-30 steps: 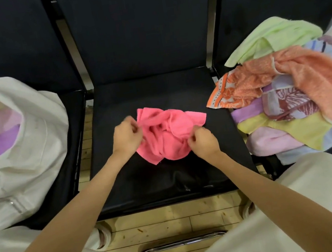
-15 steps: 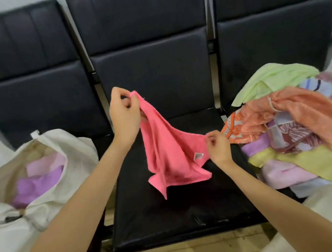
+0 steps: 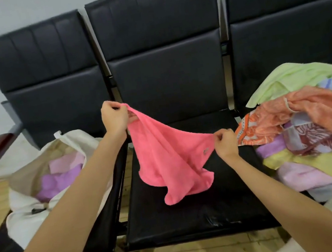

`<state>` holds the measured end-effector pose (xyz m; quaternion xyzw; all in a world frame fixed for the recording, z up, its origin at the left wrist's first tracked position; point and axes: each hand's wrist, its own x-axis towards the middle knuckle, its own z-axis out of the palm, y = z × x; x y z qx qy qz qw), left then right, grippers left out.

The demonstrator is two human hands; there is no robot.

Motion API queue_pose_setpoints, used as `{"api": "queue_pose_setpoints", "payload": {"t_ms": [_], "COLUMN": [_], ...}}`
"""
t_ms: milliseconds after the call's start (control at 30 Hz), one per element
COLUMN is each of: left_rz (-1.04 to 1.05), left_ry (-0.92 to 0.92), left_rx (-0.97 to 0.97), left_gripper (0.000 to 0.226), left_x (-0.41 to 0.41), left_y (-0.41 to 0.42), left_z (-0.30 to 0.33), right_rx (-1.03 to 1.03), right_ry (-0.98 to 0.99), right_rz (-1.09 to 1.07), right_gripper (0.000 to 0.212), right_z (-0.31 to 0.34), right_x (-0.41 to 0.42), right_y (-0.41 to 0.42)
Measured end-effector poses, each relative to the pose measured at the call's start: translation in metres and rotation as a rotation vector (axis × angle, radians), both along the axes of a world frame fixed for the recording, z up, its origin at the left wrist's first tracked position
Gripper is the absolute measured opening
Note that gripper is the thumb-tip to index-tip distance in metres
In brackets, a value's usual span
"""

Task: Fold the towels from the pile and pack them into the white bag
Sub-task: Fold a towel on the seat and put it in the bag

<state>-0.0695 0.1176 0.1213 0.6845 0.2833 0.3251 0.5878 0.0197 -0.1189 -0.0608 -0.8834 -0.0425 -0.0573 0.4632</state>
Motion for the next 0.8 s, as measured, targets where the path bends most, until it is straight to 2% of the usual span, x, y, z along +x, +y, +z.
{"api": "queue_pose_setpoints", "payload": {"t_ms": [67,133,233,300,367,567,800], "left_rz": [0.020,0.024,0.039,0.047,0.039,0.059,0.135], "left_ry": [0.093,0.136,0.155,0.185,0.215,0.240,0.168], "left_rx": [-0.009,-0.009,-0.020,-0.019,0.002,0.031,0.066], "left_gripper": [0.019,0.018,0.018,0.014,0.012,0.009,0.016], "left_x": [-0.005,-0.010,-0.015,-0.015,-0.016,-0.021,-0.027], "left_y": [0.015,0.025,0.034,0.042,0.050,0.062,0.080], "left_z": [-0.023,-0.041,-0.060,-0.072,-0.079,-0.090,-0.096], "right_rx": [0.042,-0.060,-0.292,-0.342,-0.339,-0.372,-0.499], "right_ry": [-0.079,-0.158,-0.012,0.084,0.155,0.298,0.260], "right_rz": [-0.002,0.162,0.513,0.603,0.622,0.608,0.587], "right_gripper": [0.009,0.011,0.014,0.030,0.035,0.024,0.006], "right_z": [0.008,0.011,-0.009,-0.028,-0.038,-0.057,-0.067], "right_x": [-0.006,-0.019,-0.036,-0.041,-0.046,-0.046,-0.053], "right_y": [0.002,0.004,0.010,0.014,0.021,0.053,0.073]}}
